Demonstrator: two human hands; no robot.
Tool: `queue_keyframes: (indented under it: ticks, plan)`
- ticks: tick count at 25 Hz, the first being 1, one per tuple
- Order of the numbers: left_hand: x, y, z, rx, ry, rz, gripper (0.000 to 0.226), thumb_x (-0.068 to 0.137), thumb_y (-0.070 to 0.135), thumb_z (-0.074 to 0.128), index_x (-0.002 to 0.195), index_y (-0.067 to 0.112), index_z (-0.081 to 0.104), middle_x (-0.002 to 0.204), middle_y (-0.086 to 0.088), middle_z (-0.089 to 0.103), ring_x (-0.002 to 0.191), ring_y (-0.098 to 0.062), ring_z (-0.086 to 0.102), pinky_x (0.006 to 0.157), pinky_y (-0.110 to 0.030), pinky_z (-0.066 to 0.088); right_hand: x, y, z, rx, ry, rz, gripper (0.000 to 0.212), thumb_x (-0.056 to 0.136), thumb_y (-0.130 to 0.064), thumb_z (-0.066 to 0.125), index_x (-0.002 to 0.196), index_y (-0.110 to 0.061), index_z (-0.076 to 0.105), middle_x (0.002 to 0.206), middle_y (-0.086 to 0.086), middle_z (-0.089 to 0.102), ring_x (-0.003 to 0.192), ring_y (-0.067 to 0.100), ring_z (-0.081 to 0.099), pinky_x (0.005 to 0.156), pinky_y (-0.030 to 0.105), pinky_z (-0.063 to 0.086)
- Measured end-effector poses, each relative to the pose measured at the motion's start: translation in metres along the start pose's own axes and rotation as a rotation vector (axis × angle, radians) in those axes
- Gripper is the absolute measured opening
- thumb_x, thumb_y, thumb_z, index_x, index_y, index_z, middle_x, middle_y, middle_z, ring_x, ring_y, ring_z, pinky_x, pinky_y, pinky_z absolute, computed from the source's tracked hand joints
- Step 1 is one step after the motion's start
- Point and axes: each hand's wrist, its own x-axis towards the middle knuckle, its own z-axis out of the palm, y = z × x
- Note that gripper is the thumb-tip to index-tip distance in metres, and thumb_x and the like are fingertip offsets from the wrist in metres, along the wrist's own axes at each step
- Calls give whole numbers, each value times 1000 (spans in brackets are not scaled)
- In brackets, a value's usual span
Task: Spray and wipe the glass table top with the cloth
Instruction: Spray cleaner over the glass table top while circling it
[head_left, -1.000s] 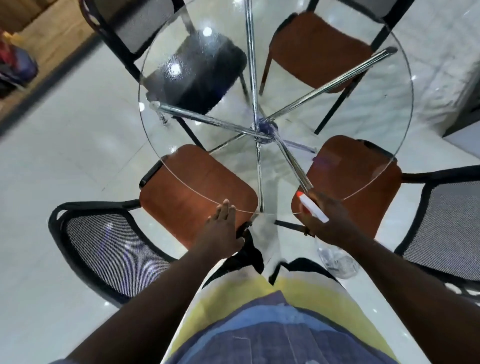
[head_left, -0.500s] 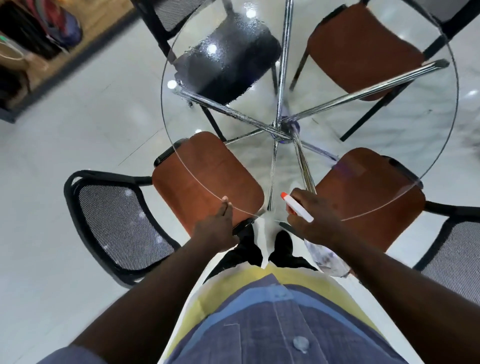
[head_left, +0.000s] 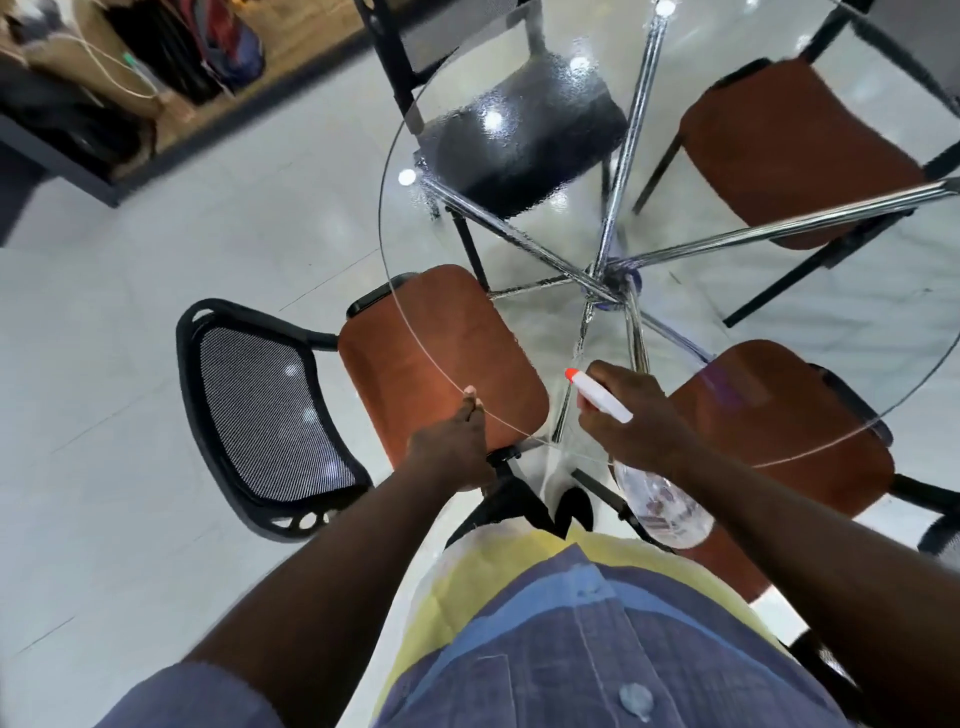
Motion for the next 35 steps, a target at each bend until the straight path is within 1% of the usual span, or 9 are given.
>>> queue_keyframes:
  ticks: [6,9,14,17,23,26,30,32,35]
  plan:
    - [5,0,0,-5,-7,-20,101,89,44,65,166,19,4,174,9,-10,144,-29,46,105,-53,49,30,-22,2,78,-12,-18,9,87,-7,70,89,-13,63,75,-2,67,65,12,63,64,30,51]
    - [3,0,-4,-10,-9,-20,96,89,40,63,166,19,8,174,9,-5,143,-29,48,104,-51,50,37,-33,1,82,28,-35,8,85,-4,69,88,-10,65,78,1,68,71,22,60,63,12,44]
    - [6,2,-5,-14,5,-17,94,90,41,62,165,16,11,175,5,3,132,-29,56,99,-49,52,39,-35,-5,159,31,15,10,86,-7,69,94,-14,66,78,-8,67,68,15,64,69,41,62]
    - [11,0,-3,-33,9,-8,94,89,42,65,163,14,16,175,2,9,128,-29,59,96,-49,55,25,-22,-10,172,52,43,8,83,-13,70,88,-17,65,76,-2,68,69,24,66,66,51,63]
    - [6,4,-7,16,5,-4,88,95,45,63,164,15,16,174,1,11,140,-33,49,103,-52,51,-16,20,-31,143,170,195,11,89,-19,73,96,-20,65,73,-6,62,68,14,62,69,33,51]
    - [2,6,-5,49,43,0,91,93,49,64,163,14,18,173,-2,16,148,-34,38,108,-53,47,-30,34,-40,145,190,207,20,88,-14,73,86,-26,57,70,-7,60,65,19,63,68,35,51]
    - [0,23,3,23,258,94,96,91,53,65,164,15,16,173,-8,15,157,-31,21,123,-51,31,-47,44,-51,244,289,286,10,89,-11,70,98,-7,65,75,9,65,57,28,65,62,43,59]
    - [-2,39,9,17,298,157,94,93,51,62,165,14,13,174,-7,10,159,-29,15,126,-50,25,-57,48,-55,279,329,319,11,94,-1,71,98,-10,64,74,3,64,54,20,65,58,41,61]
    - [-4,54,22,48,308,197,89,95,46,58,165,12,15,174,-8,9,160,-28,14,126,-46,22,-74,65,-55,217,349,294,12,92,-10,73,95,-16,64,77,-4,64,69,31,70,68,52,64]
